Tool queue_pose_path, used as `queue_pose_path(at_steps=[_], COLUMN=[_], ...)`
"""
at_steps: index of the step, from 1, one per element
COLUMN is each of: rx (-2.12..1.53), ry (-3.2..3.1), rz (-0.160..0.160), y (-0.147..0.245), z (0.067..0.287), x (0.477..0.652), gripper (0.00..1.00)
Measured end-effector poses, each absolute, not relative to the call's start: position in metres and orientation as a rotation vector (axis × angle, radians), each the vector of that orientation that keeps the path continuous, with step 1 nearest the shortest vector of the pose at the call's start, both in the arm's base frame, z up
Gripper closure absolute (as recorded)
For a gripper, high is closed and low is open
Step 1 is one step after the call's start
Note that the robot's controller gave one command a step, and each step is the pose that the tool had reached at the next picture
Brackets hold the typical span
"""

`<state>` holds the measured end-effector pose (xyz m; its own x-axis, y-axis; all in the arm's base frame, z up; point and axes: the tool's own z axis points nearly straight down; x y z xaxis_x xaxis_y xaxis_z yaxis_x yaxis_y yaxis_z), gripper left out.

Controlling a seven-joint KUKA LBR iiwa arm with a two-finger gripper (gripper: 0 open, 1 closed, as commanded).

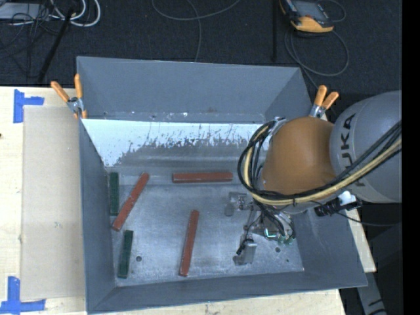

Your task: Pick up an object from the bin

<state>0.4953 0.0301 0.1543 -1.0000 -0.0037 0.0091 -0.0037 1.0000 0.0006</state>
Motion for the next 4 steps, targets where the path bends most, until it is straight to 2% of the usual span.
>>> queue_pose_path(at_steps=[1,2,3,4], rx=[0.248,0.633,0.628,0.575], ry=[-3.131,-3.072,-3.075,-3.098], rz=[-0.002,-0.001,-0.001,0.0], y=[0.077,0.127,0.126,0.097], z=[0.159,0.069,0.07,0.196], x=[0.496,0.51,0.51,0.533], gripper=[0.0,0.0,1.0,1.0])
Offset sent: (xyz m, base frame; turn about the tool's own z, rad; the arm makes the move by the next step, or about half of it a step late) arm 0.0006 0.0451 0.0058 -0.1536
